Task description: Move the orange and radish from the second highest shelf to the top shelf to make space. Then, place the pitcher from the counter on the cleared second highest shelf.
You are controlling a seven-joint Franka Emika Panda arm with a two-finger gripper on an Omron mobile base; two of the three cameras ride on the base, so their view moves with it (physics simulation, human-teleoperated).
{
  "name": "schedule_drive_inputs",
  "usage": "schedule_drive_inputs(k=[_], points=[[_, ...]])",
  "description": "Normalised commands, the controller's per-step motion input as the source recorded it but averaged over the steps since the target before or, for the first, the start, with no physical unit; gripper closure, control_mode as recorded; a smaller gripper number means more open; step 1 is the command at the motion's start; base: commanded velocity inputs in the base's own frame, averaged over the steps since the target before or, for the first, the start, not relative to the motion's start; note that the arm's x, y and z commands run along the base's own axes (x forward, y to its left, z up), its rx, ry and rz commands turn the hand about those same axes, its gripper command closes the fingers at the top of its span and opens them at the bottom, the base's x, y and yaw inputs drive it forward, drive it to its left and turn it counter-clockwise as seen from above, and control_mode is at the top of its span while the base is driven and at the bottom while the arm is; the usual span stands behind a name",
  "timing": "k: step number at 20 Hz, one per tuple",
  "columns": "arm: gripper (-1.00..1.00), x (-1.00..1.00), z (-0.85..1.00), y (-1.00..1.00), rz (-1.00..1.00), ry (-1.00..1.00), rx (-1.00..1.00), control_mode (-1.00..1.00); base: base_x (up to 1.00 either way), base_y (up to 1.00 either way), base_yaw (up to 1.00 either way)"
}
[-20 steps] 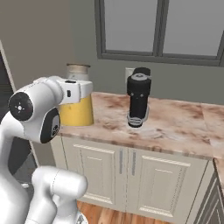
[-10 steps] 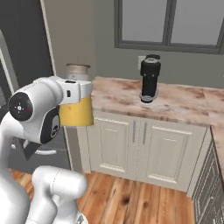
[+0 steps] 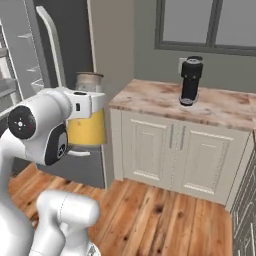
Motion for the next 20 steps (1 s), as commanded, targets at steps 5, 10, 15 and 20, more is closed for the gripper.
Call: schedule_drive_inputs(k=[5, 10, 15, 20], points=[[1.00, 0.00, 0.00, 0.00, 0.00, 0.00, 0.00, 1.00, -0.03, 0.48, 0.43], [1.00, 0.00, 0.00, 0.00, 0.00, 0.00, 0.00, 1.00, 0.09, 0.91, 0.39], [1.00, 0.00, 0.00, 0.00, 0.00, 0.00, 0.00, 1.00, 0.20, 1.00, 0.40], [1.00, 0.00, 0.00, 0.00, 0.00, 0.00, 0.00, 1.00, 0.59, 0.95, 0.31]])
